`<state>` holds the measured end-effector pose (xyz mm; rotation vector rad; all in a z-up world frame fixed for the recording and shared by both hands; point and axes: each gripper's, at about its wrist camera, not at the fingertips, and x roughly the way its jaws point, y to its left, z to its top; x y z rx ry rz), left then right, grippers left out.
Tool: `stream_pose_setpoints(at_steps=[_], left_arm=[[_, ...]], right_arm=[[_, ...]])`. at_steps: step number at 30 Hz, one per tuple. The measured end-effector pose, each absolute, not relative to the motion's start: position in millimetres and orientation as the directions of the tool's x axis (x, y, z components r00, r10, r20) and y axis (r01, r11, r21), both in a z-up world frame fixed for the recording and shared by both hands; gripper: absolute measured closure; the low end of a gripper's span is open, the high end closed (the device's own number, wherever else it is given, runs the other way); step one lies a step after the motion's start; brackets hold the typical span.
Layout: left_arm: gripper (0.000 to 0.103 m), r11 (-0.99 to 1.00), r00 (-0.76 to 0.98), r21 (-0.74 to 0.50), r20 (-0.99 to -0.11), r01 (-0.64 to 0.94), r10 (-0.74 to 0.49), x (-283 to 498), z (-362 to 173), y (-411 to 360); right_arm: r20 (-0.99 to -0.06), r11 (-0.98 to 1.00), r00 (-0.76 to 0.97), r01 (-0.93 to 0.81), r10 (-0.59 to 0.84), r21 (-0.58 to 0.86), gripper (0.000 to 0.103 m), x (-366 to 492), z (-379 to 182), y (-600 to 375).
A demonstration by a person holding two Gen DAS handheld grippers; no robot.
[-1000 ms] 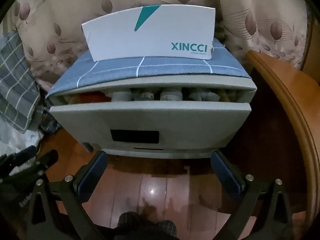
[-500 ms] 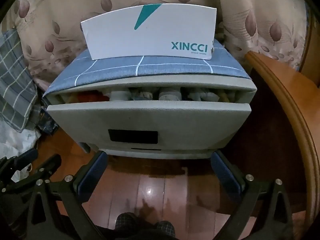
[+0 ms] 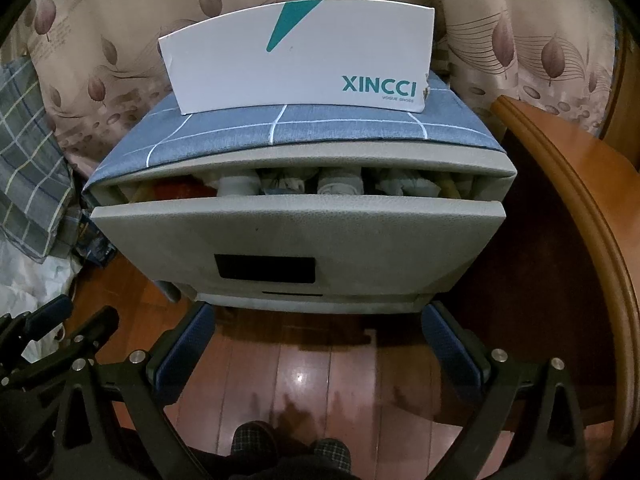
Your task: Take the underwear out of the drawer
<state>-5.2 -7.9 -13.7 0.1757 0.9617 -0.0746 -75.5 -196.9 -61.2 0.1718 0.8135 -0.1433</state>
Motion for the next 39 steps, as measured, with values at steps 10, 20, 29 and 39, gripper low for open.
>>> stream_pose_setpoints(at_steps=[10,20,29,39], left_arm=[[0.048,0.983,0.572,0.117,-0.82,0.139,0.017,-6,-14,-8],[0.048,0.983,0.572,0.12,-0.82,0.136,0.021,-6,-15,-7],[0.048,0.983,0.567,0.12,-0.824,0.137,0.021,-6,-16,-5],[0.048,0.984,0.562,0.113,-0.827,0.135,0.018,-6,-16,-5]], right_arm=[[-0.735,0.977,0.675,0.191,-0.061,0.095,0.001,-76,-61,-197],[-0.739,0.976,0.671,0.192,-0.055,0.101,0.001,-76,-62,-197],[-0.742,0.975,0.668,0.195,-0.051,0.108,0.001,-75,-62,-199],[-0.748,0.971,0.663,0.201,-0.036,0.132,0.001,-74,-63,-207]])
